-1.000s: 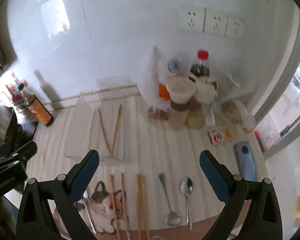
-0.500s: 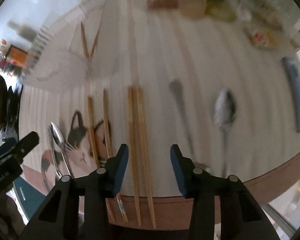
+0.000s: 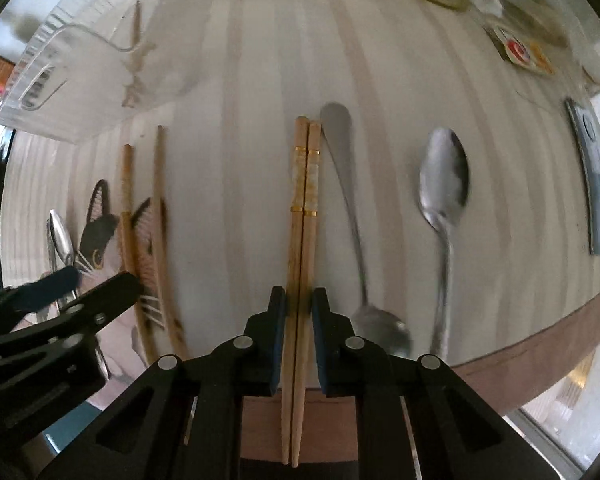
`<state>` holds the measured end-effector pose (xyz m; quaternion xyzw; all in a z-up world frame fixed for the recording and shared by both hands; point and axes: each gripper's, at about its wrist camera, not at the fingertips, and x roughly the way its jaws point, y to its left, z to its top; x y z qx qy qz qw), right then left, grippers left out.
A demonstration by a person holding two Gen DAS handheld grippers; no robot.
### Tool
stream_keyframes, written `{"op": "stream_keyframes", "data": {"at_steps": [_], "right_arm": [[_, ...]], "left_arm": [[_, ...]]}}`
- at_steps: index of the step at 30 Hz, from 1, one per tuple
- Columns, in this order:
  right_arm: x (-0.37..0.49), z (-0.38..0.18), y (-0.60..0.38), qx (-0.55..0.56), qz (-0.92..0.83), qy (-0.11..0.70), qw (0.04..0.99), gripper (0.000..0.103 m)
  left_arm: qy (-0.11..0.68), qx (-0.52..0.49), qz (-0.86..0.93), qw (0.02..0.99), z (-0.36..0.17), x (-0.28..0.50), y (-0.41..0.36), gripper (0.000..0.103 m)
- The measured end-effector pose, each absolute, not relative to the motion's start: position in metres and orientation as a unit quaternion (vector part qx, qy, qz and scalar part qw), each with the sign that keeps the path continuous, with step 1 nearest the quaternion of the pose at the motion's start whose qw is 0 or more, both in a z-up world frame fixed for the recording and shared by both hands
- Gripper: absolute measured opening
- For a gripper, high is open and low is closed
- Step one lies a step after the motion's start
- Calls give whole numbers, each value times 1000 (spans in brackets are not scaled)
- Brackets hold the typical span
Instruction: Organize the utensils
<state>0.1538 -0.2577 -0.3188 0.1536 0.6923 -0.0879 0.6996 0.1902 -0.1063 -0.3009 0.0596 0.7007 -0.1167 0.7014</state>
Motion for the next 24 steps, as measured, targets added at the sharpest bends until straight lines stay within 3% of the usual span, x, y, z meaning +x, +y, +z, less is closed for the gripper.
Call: {"op": "stream_keyframes", "data": {"at_steps": [1, 5, 14, 17, 24], "right_arm": [[151, -320, -261, 161, -84, 693, 697, 14], [137, -323, -286, 240, -66, 682, 688, 15], [146, -328, -296, 219, -69, 682, 695, 15], [149, -325, -284, 195, -65, 678, 706, 6], [161, -322, -263, 147, -56, 680, 716, 3]], "left_arm": [[704, 64, -114, 698, -305, 188, -108, 32], [692, 71, -105, 711, -305, 179, -107, 6], [696, 35, -78, 713, -306, 166, -71, 4], [695, 33, -78, 714, -307, 157, -60, 5], [691, 56, -72, 718, -305, 158, -56, 7]]}}
